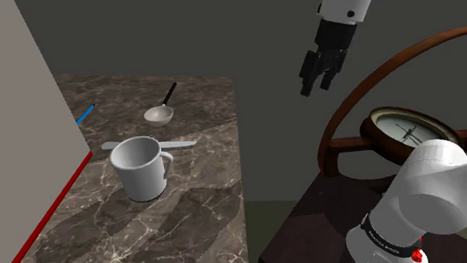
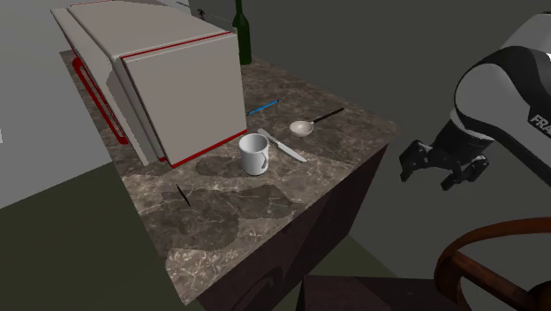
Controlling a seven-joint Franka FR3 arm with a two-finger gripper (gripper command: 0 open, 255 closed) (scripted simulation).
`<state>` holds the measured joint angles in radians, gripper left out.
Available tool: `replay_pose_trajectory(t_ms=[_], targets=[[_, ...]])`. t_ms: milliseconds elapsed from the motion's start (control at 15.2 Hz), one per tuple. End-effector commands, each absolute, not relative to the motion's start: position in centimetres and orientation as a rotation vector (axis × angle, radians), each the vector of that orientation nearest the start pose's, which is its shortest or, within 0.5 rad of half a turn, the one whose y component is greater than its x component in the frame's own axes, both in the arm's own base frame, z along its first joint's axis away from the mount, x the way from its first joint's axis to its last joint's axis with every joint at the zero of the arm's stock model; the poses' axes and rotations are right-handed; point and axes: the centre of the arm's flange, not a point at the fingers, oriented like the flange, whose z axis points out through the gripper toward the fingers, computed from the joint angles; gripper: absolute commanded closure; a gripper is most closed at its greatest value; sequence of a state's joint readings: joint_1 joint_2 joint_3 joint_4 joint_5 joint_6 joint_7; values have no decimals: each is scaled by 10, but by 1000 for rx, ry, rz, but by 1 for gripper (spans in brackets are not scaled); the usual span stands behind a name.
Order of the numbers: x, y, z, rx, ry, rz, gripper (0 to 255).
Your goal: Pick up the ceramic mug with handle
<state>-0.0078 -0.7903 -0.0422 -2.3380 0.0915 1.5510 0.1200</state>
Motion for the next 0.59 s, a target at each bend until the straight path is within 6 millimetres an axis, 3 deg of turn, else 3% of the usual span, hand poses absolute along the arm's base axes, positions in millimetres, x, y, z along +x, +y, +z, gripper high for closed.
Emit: replay_pose_trajectory(t_ms=[0,528], targets=[[304,-9,599,-3011,235,3,0],[342,96,603,-3053,222,5,0]])
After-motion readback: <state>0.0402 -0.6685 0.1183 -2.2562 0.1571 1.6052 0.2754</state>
